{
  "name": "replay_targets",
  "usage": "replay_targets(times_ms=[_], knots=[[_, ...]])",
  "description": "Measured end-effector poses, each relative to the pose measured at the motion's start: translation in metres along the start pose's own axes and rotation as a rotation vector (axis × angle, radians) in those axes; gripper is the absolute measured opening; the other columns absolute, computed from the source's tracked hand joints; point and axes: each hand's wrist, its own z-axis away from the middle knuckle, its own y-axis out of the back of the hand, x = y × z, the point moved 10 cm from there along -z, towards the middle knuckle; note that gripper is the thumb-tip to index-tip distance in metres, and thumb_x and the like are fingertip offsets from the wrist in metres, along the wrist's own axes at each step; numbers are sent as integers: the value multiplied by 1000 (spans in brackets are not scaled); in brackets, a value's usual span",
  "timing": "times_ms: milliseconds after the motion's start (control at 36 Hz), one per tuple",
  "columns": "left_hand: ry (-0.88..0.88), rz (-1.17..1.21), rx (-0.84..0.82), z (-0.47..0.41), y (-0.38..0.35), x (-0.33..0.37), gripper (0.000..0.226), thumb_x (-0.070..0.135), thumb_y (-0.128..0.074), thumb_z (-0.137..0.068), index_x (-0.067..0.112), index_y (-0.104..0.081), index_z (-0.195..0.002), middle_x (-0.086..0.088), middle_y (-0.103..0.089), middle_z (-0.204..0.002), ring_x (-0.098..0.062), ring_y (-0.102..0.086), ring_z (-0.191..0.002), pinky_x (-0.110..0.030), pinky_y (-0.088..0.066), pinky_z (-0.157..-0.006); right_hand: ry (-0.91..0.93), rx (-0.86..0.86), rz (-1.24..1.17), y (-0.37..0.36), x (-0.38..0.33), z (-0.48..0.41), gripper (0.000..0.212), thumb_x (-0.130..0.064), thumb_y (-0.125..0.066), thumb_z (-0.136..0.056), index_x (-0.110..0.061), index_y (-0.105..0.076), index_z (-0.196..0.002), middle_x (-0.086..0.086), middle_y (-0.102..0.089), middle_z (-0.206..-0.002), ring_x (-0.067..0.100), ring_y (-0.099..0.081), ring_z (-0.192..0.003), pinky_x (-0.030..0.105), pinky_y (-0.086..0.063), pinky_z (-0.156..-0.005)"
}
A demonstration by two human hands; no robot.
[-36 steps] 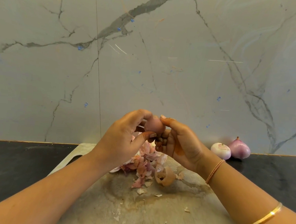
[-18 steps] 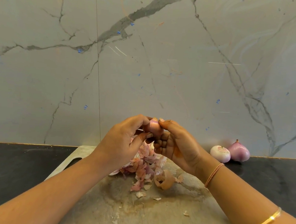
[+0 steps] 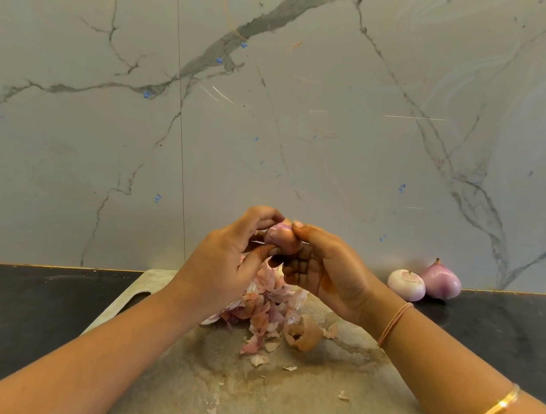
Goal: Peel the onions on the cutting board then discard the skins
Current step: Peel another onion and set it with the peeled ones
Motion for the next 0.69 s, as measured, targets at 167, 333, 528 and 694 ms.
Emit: replay_targets(times_ms=[167, 333, 528, 694], knots=[[-10, -49, 1, 0, -1, 1, 31, 21, -55, -90, 38, -42, -113, 8, -67, -102, -2, -60, -97, -12, -51, -80, 9, 0, 23, -1, -2, 0, 33, -30, -40, -102, -6, -59, -114, 10, -68, -80, 13, -60, -64, 25, -51, -63], [-29, -105, 26, 2, 0, 2, 23, 27, -50, -87, 36, -44, -106, 5, -68, -91, -14, -64, -78, -32, -55, -67, 29, 20, 55, 0, -4, 0, 38, -34, -41, -101, -5, -58, -118, 11, -67, -80, 16, -59, -67, 25, -51, -63], [23, -93, 44, 0, 4, -2, 22, 15, -58, -92, 34, -50, -99, 10, -67, -95, -11, -65, -85, -30, -56, -70, 26, 28, 5, 1, -5, 0, 36, -34, -47, -99, -2, -58, -112, 12, -68, -80, 15, -58, -64, 26, -51, -64], [109, -127, 5, 0, 1, -16, 22, 4, -59, -90, 26, -56, -93, 8, -66, -96, -6, -60, -89, -30, -51, -75, 6, 66, -132, 8, -3, -1, 29, -25, -50, -97, -3, -57, -114, 6, -64, -72, 14, -57, -60, 26, -50, -61]])
